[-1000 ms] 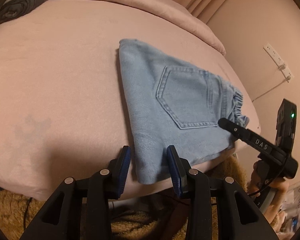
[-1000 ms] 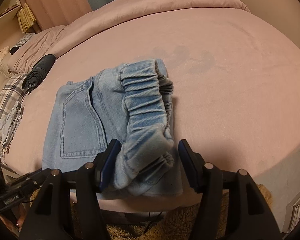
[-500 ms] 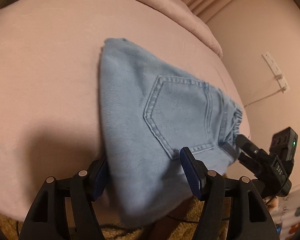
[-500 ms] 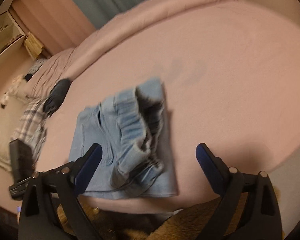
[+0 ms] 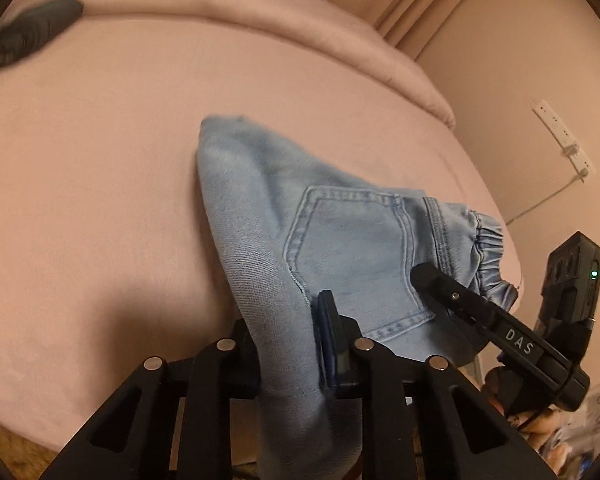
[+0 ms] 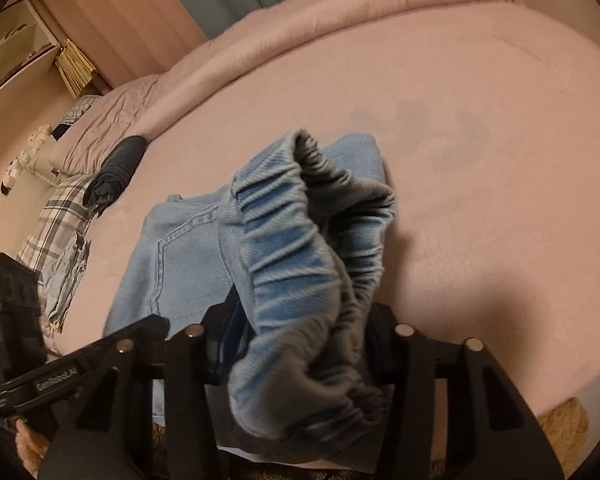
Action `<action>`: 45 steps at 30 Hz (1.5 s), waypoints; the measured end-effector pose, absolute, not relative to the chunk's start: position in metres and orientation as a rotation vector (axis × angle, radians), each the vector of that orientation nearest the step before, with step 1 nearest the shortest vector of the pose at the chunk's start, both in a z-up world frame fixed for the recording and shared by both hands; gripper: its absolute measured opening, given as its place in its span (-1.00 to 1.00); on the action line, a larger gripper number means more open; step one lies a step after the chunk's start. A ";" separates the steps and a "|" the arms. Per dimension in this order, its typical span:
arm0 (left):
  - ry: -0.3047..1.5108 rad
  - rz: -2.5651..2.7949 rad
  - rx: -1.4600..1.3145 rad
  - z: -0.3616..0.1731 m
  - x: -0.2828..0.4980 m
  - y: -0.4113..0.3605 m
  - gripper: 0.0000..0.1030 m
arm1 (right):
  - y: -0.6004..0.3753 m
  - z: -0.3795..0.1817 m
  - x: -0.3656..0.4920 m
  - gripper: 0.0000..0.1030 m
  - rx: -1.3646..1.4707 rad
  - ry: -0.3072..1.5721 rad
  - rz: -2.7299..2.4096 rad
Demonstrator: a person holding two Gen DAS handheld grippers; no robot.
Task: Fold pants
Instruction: 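Press the folded jeans flat and open both grippers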
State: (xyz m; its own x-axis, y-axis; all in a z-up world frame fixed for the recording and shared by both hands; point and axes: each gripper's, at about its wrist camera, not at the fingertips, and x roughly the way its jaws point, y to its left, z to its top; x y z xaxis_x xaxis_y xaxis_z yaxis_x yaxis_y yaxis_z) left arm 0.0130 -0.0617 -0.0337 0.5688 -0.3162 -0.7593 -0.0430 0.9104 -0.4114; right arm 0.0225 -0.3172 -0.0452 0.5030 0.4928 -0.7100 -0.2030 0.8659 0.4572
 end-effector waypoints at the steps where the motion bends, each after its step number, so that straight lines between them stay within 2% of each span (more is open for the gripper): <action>1: 0.934 -0.150 -0.389 -0.023 0.014 -0.060 -0.60 | -0.315 -0.037 0.022 -0.08 0.330 0.939 0.439; 8: 0.825 -0.101 -0.360 0.009 0.047 -0.039 -0.60 | -0.291 0.009 0.061 -0.08 0.318 0.834 0.501; 15: 0.965 -0.023 -0.357 -0.044 0.076 -0.029 -0.60 | -0.272 -0.040 0.097 -0.06 0.296 0.957 0.465; 18: 0.972 0.018 -0.319 -0.061 0.074 -0.035 -0.51 | -0.271 -0.067 0.101 0.06 0.285 1.017 0.430; 23: 0.959 0.035 -0.293 -0.059 0.067 -0.044 -0.47 | -0.275 -0.062 0.098 0.13 0.274 1.013 0.422; 26: 0.946 0.066 -0.261 -0.054 0.071 -0.054 -0.44 | -0.278 -0.059 0.090 0.24 0.279 1.001 0.381; 31: 0.936 0.104 -0.226 -0.034 0.046 -0.056 -0.42 | -0.283 -0.038 0.074 0.27 0.208 0.952 0.325; 33: 0.914 0.112 -0.240 -0.023 0.034 -0.052 -0.14 | -0.294 -0.020 0.064 0.43 0.211 0.892 0.310; 35: 0.844 0.115 -0.252 -0.006 0.023 -0.053 0.37 | -0.300 -0.004 0.056 0.61 0.227 0.834 0.319; 37: 0.786 0.112 -0.248 0.008 0.011 -0.057 0.65 | -0.305 0.011 0.045 0.71 0.229 0.779 0.339; 38: 0.764 0.107 -0.240 0.015 0.004 -0.060 0.74 | -0.307 0.018 0.039 0.78 0.225 0.759 0.347; 41: 0.730 0.111 -0.207 0.029 -0.007 -0.067 0.79 | -0.307 0.035 0.024 0.92 0.196 0.710 0.358; 43: 0.715 0.153 -0.183 0.034 -0.012 -0.072 0.96 | -0.304 0.043 0.016 0.94 0.172 0.686 0.351; 45: 0.700 0.187 -0.157 0.033 -0.015 -0.076 0.98 | -0.303 0.048 0.010 0.97 0.149 0.666 0.328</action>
